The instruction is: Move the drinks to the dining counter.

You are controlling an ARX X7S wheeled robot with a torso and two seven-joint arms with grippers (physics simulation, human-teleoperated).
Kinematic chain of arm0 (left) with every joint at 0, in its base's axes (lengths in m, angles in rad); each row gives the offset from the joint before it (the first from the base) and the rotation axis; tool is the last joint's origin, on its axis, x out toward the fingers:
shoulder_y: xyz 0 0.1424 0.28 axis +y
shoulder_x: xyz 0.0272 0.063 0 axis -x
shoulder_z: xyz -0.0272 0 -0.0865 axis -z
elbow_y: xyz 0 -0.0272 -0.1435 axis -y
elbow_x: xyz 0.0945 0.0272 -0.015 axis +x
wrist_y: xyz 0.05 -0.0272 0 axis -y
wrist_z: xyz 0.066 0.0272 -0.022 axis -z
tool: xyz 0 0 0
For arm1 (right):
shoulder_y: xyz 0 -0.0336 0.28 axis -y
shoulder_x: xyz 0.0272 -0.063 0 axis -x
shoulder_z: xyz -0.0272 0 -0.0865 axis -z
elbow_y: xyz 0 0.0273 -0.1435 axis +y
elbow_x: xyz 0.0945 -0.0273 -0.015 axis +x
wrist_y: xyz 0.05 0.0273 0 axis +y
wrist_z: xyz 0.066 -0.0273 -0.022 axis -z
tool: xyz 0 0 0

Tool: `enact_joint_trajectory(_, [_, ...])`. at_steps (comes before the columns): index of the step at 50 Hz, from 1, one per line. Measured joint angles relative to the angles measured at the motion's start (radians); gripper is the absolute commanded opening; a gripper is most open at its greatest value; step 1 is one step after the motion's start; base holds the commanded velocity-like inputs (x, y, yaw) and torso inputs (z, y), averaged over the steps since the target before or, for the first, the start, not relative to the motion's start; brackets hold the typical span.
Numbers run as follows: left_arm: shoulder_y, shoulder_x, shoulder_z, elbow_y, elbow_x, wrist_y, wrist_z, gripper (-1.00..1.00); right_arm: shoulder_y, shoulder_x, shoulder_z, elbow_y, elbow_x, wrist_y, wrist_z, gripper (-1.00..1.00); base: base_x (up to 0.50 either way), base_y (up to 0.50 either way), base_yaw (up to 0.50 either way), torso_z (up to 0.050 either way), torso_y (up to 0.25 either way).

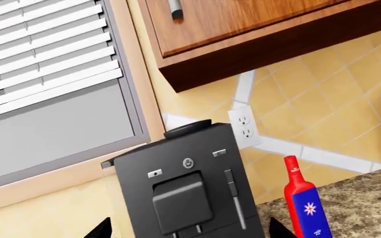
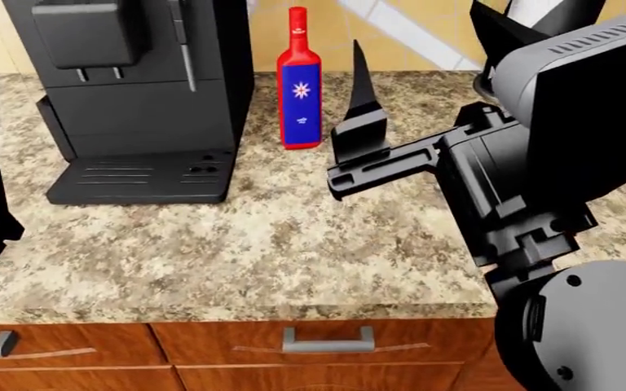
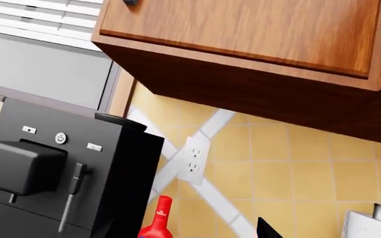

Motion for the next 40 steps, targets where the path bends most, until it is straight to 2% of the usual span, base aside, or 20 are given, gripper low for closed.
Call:
enact_joint_trajectory(14, [-0.002, 0.005, 0.003, 0.001, 0.003, -0.003, -0.001, 1.00, -0.004, 0.004, 0.001, 0.006, 0.022, 0.000, 0.003, 1.00, 0.48, -0.01, 0.00, 0.000, 0.001])
enact_joint_trajectory(27, [-0.003, 0.005, 0.006, -0.001, 0.001, -0.004, -0.002, 1.00, 0.004, -0.004, -0.018, 0.030, 0.038, 0.021, 0.001, 1.00, 0.00, 0.00, 0.00, 0.000, 0.001])
enact_joint_trajectory(40, [0.002, 0.009, -0.001, -0.003, 0.005, -0.008, 0.000, 1.00, 0.056, -0.045, -0.064, 0.169, 0.135, 0.106, 0.018, 1.00, 0.00, 0.00, 0.00, 0.000, 0.000])
